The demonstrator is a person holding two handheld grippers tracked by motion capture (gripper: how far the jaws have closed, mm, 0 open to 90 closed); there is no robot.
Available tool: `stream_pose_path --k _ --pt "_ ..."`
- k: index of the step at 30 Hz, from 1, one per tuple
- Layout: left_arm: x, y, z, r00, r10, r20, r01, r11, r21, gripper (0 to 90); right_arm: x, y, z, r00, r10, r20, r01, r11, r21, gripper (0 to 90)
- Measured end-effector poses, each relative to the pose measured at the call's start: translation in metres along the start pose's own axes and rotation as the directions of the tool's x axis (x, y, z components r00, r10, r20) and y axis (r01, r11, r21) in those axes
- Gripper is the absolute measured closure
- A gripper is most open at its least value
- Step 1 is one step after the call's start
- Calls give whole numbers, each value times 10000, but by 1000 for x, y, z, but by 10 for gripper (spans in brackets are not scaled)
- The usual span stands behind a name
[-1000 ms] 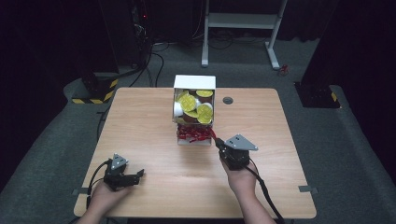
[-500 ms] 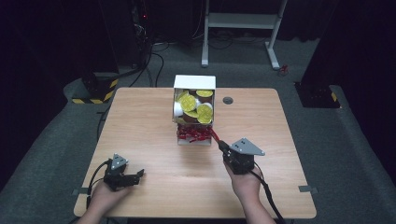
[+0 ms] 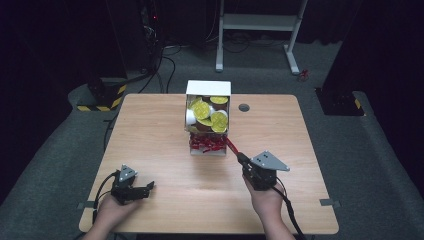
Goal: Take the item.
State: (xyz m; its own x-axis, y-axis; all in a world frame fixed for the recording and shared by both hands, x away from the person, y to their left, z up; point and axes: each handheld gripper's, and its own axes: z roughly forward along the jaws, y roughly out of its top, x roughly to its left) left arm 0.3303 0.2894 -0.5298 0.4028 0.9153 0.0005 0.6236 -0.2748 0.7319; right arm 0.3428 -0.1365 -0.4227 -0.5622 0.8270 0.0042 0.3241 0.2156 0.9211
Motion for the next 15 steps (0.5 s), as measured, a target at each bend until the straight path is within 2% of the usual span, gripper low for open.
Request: stream_pose_path --k 15 --pt "0 0 0 10000 1 -1 -1 10000 3 143 -4 -1 -10 9999 61 80 -59 9998 -184 898"
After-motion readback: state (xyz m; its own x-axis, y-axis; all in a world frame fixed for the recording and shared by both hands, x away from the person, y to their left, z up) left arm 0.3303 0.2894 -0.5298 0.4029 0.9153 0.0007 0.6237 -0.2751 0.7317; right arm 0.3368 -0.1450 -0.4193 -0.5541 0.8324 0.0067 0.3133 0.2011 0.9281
